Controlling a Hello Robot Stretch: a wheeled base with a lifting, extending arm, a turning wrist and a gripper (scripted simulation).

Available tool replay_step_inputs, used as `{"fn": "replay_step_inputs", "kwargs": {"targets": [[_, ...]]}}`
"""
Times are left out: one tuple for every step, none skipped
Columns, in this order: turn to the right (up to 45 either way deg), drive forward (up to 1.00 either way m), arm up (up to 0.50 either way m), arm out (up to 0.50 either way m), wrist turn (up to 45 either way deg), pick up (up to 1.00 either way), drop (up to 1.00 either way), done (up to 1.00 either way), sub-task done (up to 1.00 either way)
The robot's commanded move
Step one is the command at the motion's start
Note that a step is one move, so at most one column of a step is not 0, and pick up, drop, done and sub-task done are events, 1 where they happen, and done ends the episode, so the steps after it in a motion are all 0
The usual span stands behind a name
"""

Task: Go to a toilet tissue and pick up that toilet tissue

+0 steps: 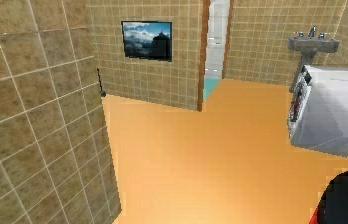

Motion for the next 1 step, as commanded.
{"fn": "replay_step_inputs", "kwargs": {"targets": [[0.0,0.00,0.00,0.00,0.0,0.00,0.00,1.00,0.00]]}}
